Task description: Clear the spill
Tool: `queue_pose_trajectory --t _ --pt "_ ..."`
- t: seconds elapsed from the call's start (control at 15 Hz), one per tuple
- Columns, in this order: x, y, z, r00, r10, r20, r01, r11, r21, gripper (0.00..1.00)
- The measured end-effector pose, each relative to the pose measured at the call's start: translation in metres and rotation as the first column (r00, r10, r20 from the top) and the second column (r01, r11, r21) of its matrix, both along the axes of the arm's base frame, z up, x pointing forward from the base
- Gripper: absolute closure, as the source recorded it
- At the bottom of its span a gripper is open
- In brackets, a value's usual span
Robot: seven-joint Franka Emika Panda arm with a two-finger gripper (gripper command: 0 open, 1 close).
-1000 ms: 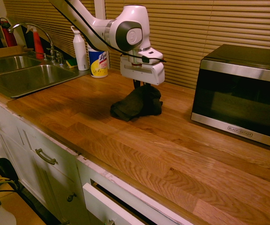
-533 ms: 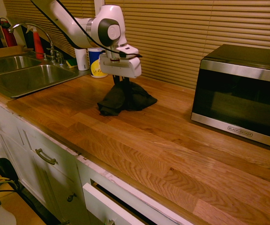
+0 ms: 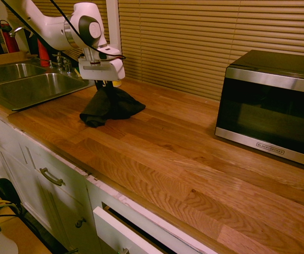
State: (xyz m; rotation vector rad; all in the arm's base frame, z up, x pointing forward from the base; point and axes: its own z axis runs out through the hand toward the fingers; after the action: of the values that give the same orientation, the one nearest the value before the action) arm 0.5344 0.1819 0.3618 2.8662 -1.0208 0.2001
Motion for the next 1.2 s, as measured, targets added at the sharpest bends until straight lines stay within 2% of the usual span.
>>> queue_pose_trajectory --t 0.47,1.07,1.13,1.2 --pt "-0.03 0.08 0.0 0.999 0.038 -0.002 -0.038 0.999 0.013 1.0" --pt "-0.004 0.142 -0.006 1.0 0.004 -0.009 -0.003 0.999 0.042 1.0" --pt "-0.001 0.145 -0.006 1.0 -0.001 -0.009 0.001 0.999 0.044 0.0" --pt "0.001 0.147 -0.007 1.0 -0.003 -0.012 0.004 0.999 0.044 0.0"
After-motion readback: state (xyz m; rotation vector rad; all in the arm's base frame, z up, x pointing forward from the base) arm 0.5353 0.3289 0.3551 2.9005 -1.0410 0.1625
